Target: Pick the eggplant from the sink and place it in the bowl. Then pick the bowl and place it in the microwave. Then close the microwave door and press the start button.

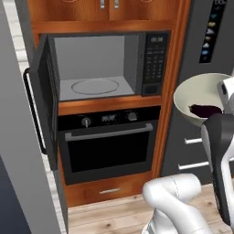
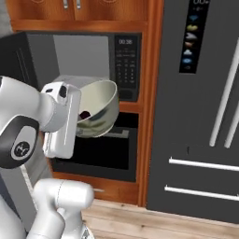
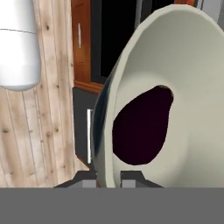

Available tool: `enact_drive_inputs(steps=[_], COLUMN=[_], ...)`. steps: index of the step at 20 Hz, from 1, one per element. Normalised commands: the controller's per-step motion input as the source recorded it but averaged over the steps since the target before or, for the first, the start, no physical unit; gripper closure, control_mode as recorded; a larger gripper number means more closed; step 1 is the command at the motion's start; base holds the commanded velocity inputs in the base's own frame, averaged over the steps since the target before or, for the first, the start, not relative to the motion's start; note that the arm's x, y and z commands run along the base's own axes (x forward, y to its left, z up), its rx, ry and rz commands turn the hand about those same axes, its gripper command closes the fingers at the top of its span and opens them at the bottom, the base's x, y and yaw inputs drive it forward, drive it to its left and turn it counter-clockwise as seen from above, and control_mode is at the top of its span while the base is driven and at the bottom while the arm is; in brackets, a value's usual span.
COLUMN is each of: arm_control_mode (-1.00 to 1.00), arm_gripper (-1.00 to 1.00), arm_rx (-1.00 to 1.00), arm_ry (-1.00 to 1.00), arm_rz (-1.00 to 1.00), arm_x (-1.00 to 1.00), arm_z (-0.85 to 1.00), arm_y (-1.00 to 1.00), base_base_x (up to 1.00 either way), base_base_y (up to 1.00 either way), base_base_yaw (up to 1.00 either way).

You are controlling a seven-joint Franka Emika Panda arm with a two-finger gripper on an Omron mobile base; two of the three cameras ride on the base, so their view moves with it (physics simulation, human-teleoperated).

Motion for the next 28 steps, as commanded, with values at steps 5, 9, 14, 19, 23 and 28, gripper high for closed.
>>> enact_drive_inputs(steps=[5,9,14,19,23,28], arm_control_mode=[1.0,1.0,1.0,1.0,1.0,-1.0], arm_gripper=[1.0,1.0,1.0,1.0,1.0,1.0], arm_rx=[0.0,0.0,0.0,0.0,0.0,0.02], arm_ry=[0.0,0.0,0.0,0.0,0.0,0.0], arm_rz=[0.0,0.0,0.0,0.0,0.0,0.0], arm_x=[0.0,0.0,0.0,0.0,0.0,0.0], arm_z=[0.0,0.0,0.0,0.0,0.0,0.0], arm_y=[0.0,0.0,0.0,0.0,0.0,0.0], base_base_x=[0.48,0.11,0.07,0.33,0.49,0.1], base_base_y=[0.28,0.21,0.38,0.56,0.17,0.0], base_base_yaw=[-0.04,0.0,0.0,0.0,0.0,0.0])
